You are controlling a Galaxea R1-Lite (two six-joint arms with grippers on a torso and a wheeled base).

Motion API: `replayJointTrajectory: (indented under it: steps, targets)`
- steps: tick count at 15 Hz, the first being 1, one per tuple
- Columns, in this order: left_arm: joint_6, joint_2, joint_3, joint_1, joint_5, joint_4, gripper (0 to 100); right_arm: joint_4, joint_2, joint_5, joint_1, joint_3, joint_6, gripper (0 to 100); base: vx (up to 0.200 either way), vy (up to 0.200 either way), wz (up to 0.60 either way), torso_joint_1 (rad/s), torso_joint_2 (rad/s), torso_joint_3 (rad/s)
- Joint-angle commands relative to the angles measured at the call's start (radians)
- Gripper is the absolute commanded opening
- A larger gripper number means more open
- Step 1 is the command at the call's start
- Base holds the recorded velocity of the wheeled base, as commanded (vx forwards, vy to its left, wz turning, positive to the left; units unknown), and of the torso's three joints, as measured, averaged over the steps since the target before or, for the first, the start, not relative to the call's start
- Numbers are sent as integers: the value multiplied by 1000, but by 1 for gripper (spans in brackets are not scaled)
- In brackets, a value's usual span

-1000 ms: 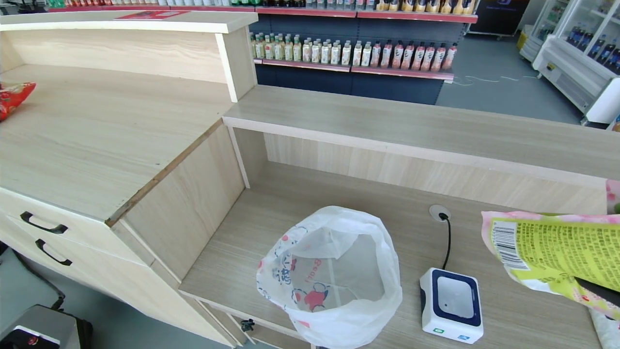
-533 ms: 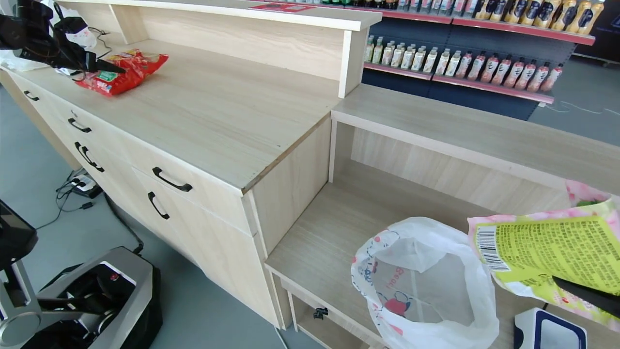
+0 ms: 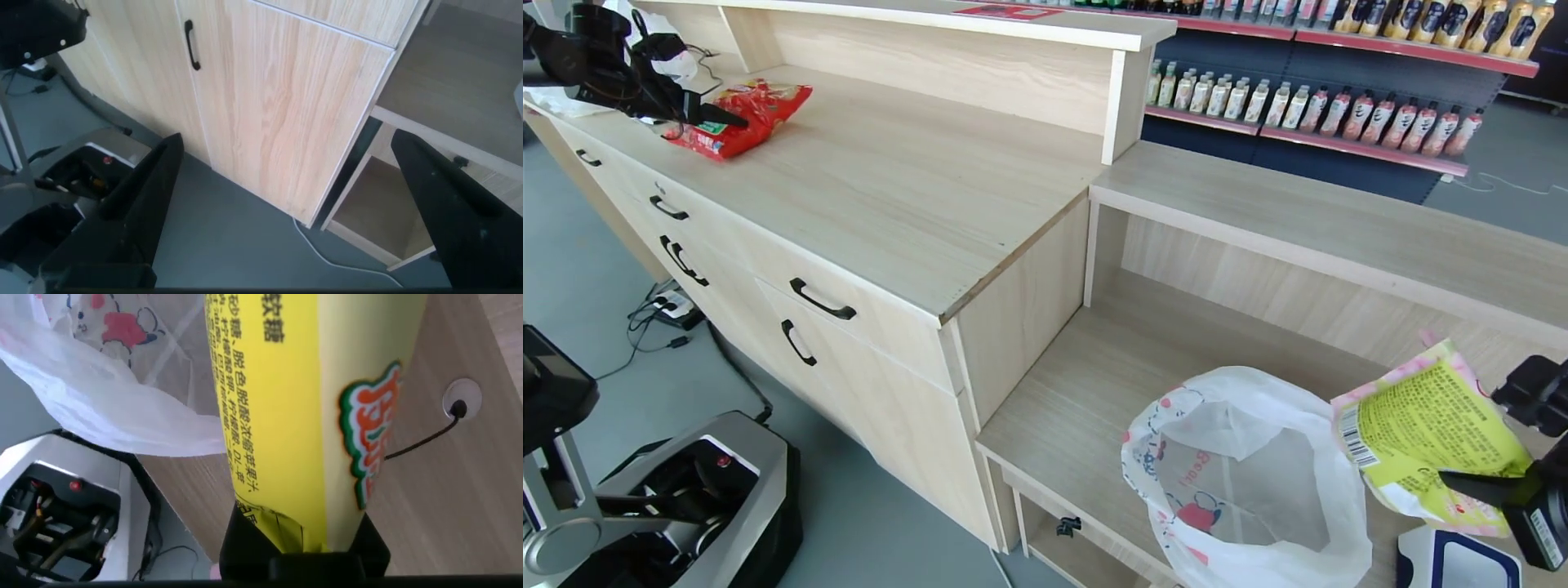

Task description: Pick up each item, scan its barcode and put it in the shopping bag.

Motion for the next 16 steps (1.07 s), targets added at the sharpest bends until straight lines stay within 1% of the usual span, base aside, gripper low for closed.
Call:
replayJointTrajectory:
  steps: [1, 6, 12, 16]
  targets:
    - [-1, 0, 0, 0, 0, 0, 100, 3, 76, 1, -28, 10, 2, 0, 0, 0, 0, 0, 0, 0]
    - [-1, 0, 0, 0, 0, 0, 100, -20, 188, 4, -5, 10, -1, 0, 0, 0, 0, 0, 0, 0]
    - [-1, 0, 0, 0, 0, 0, 100, -165, 303, 18, 38, -5, 3, 0, 0, 0, 0, 0, 0, 0]
    - [-1, 0, 0, 0, 0, 0, 100, -194, 349, 18, 64, -4, 0, 0, 0, 0, 0, 0, 0, 0]
